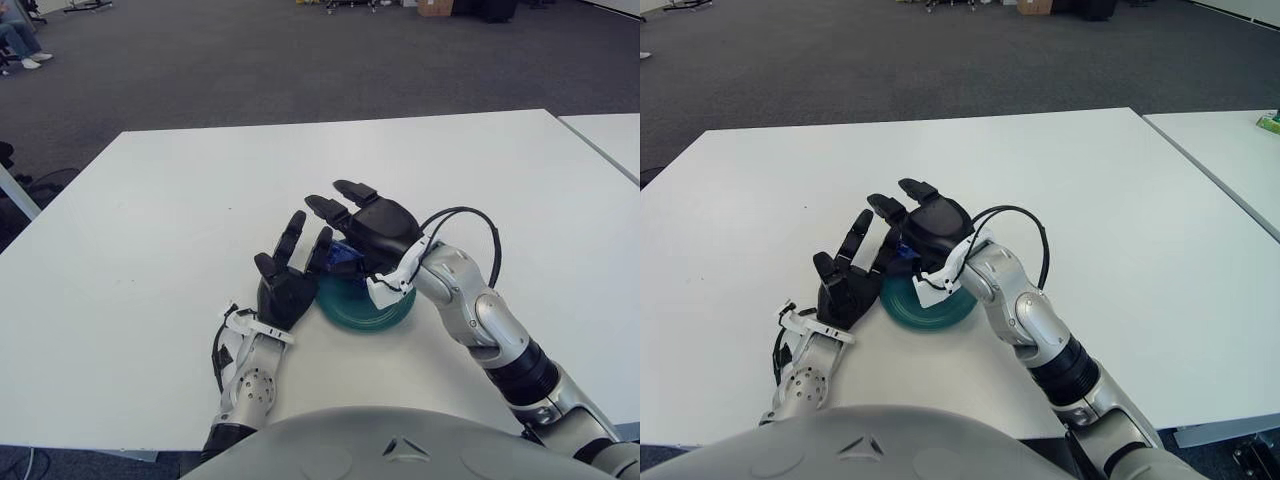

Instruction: Put the gum into the plate.

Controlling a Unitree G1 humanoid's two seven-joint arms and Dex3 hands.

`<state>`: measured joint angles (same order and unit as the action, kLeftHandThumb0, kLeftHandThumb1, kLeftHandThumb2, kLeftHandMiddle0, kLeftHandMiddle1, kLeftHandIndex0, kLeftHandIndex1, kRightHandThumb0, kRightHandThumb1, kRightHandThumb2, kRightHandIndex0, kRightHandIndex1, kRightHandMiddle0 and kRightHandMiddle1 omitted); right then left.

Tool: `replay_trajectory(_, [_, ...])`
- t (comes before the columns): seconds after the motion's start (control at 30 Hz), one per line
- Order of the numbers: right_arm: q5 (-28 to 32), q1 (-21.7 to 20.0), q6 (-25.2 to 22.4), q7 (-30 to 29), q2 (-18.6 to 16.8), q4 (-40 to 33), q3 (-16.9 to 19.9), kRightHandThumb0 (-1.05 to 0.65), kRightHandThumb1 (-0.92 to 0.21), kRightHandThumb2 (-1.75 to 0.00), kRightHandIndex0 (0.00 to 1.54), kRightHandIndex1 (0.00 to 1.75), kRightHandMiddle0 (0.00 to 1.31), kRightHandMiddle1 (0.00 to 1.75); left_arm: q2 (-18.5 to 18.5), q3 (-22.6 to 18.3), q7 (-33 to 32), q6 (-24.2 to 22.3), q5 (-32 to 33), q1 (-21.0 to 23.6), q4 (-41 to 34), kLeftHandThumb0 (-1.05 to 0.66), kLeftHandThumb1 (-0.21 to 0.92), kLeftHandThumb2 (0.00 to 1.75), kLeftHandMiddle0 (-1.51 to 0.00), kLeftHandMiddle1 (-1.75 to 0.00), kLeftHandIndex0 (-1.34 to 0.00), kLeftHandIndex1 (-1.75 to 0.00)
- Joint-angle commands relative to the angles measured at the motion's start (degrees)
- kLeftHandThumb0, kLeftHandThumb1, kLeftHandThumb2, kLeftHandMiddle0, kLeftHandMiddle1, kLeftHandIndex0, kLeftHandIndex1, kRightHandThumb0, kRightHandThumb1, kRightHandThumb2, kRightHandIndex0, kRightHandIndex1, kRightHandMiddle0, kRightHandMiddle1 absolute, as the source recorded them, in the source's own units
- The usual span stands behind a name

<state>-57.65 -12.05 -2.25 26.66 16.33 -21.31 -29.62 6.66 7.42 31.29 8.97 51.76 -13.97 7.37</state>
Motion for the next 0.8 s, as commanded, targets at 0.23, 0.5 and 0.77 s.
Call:
replay_trajectory(0.23, [20.3,2.8,0.7,-11.2,-6.3,7.0,13.5,-1.05,-0.92,-0.88,0.00,0.00,0.03,0.02,5.3,-2.0,-17.1,15.0,-26.1,-1.6,8.0,-0.95,0.92,0.98,-0.17,-0.01,0.00,-0.46])
replay_trajectory(0.5, [39.5,5.8,0.0,-16.7,-13.7,6.8,25.3,-1.05,-0.92,-0.87,0.06,0.03,0.11,0.07,6.4,-1.8,-24.8,18.9,-32.4,-1.4,8.7,-0.97,0.92,0.94,-0.25,-0.03,0.00,-0.71])
replay_trajectory(0.77, [52.4,7.8,-0.6,-21.4,-19.5,9.4,32.3,-0.99,-0.92,-0.87,0.19,0.03,0.01,0.48,5.7,-1.0,-25.4,18.8,-32.2,-2.8,7.2,-0.98,0.92,0.93,-0.29,-0.03,0.00,-0.81])
